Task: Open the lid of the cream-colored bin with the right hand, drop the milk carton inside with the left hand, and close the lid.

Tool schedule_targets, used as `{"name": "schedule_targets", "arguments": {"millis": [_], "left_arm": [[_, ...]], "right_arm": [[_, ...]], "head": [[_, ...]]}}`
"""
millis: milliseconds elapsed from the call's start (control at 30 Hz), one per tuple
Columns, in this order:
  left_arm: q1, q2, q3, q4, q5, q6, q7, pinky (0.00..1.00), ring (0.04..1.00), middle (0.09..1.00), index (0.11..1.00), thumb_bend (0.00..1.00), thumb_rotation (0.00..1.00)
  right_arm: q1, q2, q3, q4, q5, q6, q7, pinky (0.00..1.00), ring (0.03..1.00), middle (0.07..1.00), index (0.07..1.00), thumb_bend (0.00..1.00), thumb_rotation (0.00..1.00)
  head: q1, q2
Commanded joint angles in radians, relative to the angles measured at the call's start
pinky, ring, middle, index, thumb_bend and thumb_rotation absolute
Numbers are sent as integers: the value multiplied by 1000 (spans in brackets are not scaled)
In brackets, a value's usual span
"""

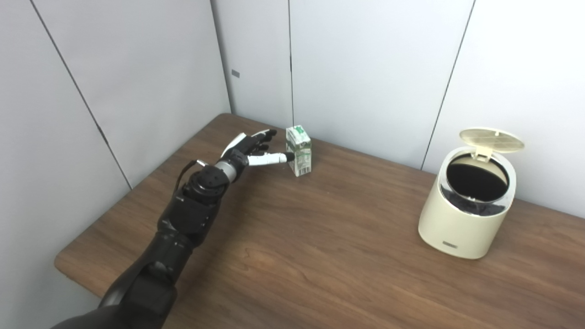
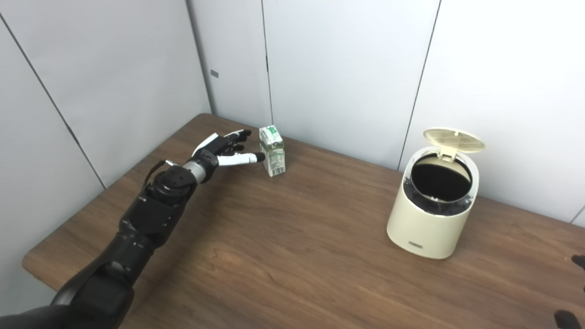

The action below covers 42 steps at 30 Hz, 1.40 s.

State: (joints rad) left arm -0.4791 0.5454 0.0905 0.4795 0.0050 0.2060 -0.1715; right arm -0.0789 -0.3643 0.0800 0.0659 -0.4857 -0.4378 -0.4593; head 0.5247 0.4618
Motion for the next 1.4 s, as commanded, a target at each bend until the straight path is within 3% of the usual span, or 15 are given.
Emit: {"name": "schedule_targets", "arguments": {"millis": [0,533,767,933,1167,1233,1367], "left_arm": [[-27,-11,-15,12,-6,-2,-29,910,964,975,992,1000,394],[-57,-33,-66,98,1,-42,-41,892,950,963,987,1000,388],[-71,-52,-67,124,-4,-51,-33,894,935,948,981,1000,342],[-78,-63,-71,147,0,-70,-25,870,925,942,970,1000,346],[-80,-83,-76,170,-3,-78,-27,866,908,914,957,1000,414],[-75,-99,-64,157,-9,-56,-6,860,904,903,945,1000,400],[-67,-148,-33,146,17,-54,127,720,783,785,820,977,250]], "right_arm": [[31,10,-2,-3,11,-32,4,604,783,807,779,497,1000],[63,58,-69,-59,16,-21,83,550,766,794,770,530,1000],[74,84,-88,-88,24,-10,119,561,766,792,763,530,1000],[74,93,-98,-88,22,-18,129,530,756,785,758,561,1000],[82,108,-110,-105,20,0,147,582,784,808,775,539,1000],[83,114,-117,-109,21,3,151,580,781,805,772,533,1000],[86,119,-123,-118,17,4,161,555,769,795,767,539,1000]], "head": [[-2,-1],[-38,-5],[-51,-9],[-56,-10],[-64,-14],[-64,-14],[-68,-11]]}}
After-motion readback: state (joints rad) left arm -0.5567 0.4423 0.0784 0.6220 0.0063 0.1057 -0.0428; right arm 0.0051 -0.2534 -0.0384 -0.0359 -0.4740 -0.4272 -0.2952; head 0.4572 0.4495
